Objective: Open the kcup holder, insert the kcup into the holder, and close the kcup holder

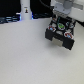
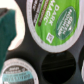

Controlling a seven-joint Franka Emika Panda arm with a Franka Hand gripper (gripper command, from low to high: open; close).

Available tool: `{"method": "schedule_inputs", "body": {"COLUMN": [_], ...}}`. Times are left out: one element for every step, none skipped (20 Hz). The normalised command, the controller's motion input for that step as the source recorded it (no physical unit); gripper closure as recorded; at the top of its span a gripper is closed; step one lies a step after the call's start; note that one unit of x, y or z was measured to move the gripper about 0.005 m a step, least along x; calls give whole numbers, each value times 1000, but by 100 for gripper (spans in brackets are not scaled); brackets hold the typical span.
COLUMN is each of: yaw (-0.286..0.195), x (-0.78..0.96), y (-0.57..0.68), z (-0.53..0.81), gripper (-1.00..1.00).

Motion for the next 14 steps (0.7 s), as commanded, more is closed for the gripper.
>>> {"method": "schedule_inputs", "body": {"yaw": [118, 112, 104, 100, 92, 81, 72, 71, 72, 65, 57, 48, 33, 37], "x": [185, 242, 300, 305, 358, 386, 383, 369, 391, 431, 466, 488, 528, 525], "y": [-98, -138, -209, -293, -317, -341, -342, -350, -372, -410, -454, -484, -490, -471], "z": [390, 443, 486, 433, 470, 479, 484, 477, 469, 431, 371, 325, 274, 316], "gripper": [-100, -100, -100, -100, -100, -100, -100, -100, -100, -100, -100, -100, -100, -100]}}
